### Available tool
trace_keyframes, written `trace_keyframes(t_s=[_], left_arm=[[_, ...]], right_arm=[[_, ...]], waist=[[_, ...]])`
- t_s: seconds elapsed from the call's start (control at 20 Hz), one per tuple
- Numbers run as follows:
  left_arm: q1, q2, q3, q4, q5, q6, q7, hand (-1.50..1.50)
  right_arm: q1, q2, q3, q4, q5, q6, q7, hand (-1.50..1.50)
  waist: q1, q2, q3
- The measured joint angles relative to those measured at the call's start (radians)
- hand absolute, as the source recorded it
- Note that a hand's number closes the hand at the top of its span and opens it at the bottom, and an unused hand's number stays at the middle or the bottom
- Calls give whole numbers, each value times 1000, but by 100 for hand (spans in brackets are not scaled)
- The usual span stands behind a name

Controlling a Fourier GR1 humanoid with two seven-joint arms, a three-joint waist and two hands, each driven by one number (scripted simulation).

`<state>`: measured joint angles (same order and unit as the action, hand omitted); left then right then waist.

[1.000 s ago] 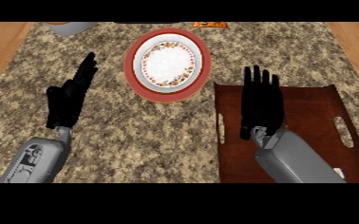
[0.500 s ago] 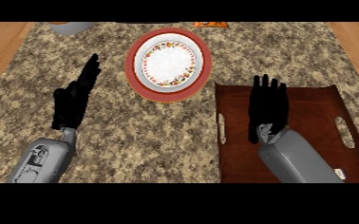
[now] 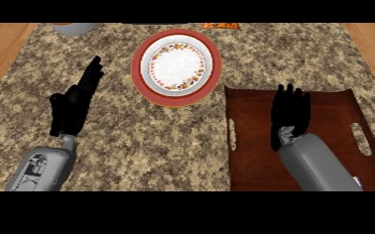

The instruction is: Pick the sweet potato from the tray and place it in the plate

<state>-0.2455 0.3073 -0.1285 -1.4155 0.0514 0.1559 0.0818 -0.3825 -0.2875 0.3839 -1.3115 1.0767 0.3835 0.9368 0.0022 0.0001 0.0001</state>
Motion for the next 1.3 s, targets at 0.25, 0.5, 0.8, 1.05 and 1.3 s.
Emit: trace_keyframes(t_s=[0.25, 0.5, 0.8, 1.05, 1.3], left_arm=[[-27, -25, 24, 9, -32, -7, 20, 0], [-14, -40, 50, -1, -46, -35, 21, 0], [-35, -57, 78, 16, -64, -60, 24, 0], [-17, -60, 95, 5, -73, -81, 15, 0], [-19, -66, 86, 3, -77, -89, 5, 0]], right_arm=[[18, 1, -50, 37, 39, -10, -34, -150], [25, 8, -71, 57, 89, -36, -77, 150], [31, -6, -89, 59, 145, -72, -135, 150], [20, -17, -122, 78, 143, -119, -239, 150], [-56, -69, -222, 159, -34, -150, -549, 150]], waist=[[-2, 0, 0], [0, -2, -1], [-1, -3, -2], [3, -4, -3], [20, 7, 1]])
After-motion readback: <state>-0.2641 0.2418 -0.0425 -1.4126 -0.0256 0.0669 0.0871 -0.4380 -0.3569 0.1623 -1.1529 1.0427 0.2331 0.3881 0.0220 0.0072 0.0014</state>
